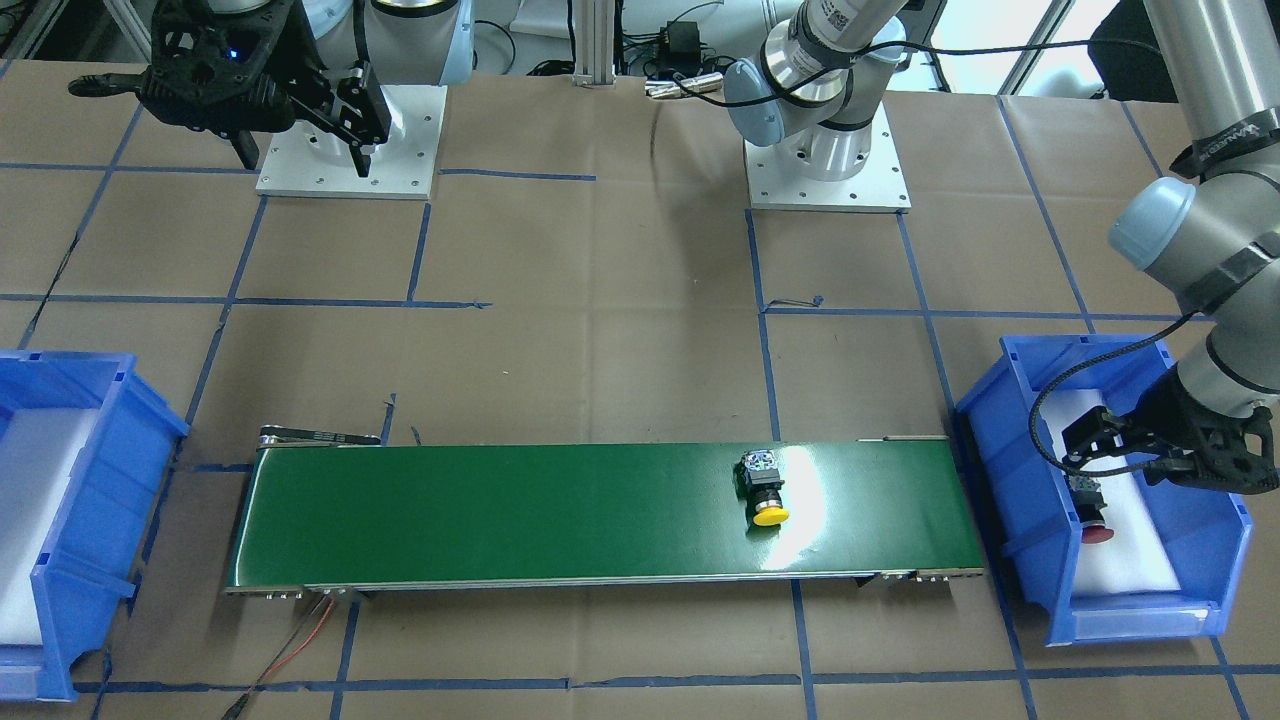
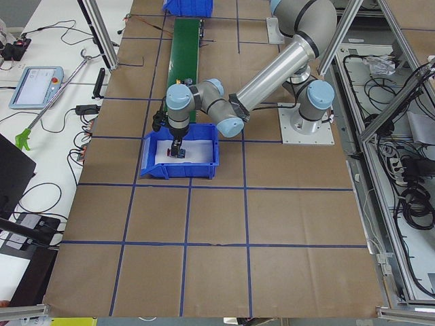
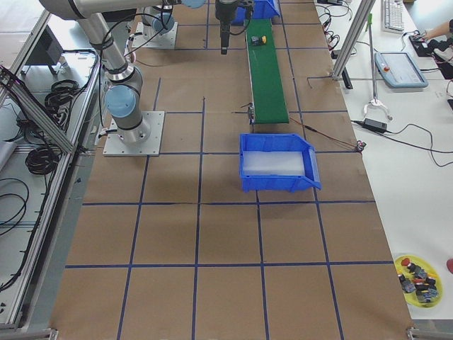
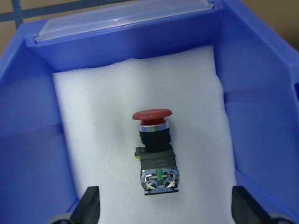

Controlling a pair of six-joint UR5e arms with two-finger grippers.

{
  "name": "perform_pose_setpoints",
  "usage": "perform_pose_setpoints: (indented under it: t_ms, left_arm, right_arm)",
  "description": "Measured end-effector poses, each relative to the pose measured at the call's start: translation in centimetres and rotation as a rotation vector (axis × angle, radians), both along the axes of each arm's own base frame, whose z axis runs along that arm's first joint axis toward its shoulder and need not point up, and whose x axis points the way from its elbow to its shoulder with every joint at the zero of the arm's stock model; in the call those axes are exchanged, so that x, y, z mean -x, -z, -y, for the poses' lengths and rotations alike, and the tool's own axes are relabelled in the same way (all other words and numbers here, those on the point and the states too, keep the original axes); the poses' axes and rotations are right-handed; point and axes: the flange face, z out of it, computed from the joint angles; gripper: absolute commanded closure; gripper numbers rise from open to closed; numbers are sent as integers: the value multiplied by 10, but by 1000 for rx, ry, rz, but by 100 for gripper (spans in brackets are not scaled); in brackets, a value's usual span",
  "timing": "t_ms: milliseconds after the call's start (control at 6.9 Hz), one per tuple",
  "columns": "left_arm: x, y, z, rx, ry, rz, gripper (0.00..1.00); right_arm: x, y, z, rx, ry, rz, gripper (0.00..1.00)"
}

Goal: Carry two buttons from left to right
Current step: 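Lower the left gripper and grasp the red button in the bin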

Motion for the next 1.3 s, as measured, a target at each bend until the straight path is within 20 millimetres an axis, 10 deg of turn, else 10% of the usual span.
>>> perform_pose_setpoints:
  t_ms: [870,1305]
  left_arm:
    - [-15,41,-11,1,-37,-19,4]
    - [-15,37,-6,13,-34,-17,27]
  right_arm:
    - [0,0,0,0,0,0,0]
    - [0,0,0,0,0,0,0]
